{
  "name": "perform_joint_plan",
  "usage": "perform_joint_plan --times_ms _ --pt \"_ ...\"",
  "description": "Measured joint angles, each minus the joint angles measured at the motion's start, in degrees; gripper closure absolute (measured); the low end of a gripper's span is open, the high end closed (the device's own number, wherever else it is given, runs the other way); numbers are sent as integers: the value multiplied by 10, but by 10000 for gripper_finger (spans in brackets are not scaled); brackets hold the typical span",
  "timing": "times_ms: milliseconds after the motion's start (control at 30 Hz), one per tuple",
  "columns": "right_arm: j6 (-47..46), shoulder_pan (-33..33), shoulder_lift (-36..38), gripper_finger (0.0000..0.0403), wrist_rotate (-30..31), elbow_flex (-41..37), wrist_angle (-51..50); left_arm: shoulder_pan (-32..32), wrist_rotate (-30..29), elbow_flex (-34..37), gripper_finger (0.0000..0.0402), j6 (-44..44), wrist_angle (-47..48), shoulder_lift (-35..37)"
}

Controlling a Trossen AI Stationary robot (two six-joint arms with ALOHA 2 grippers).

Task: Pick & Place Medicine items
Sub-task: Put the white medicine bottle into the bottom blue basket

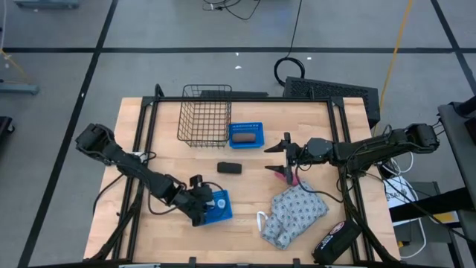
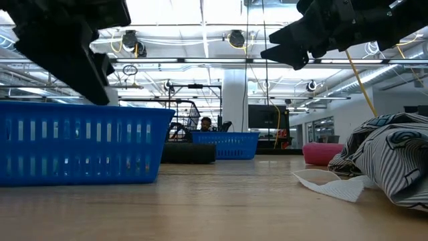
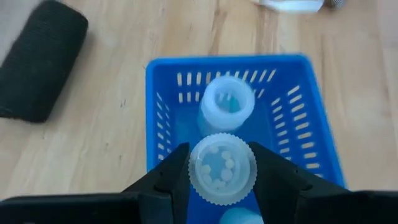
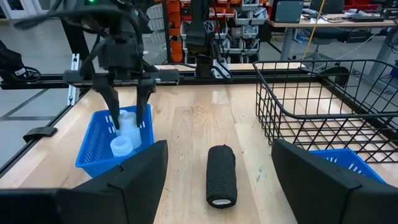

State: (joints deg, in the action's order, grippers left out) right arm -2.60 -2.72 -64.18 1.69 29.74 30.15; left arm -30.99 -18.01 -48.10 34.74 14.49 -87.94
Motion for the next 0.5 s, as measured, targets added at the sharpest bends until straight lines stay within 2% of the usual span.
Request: perform_joint_plan --times_ms 167,500 --pt "0 0 0 129 2 0 0 8 35 0 262 -1 -15 -31" --pt "1 0 0 129 2 0 -3 15 35 0 259 -13 -28 -37"
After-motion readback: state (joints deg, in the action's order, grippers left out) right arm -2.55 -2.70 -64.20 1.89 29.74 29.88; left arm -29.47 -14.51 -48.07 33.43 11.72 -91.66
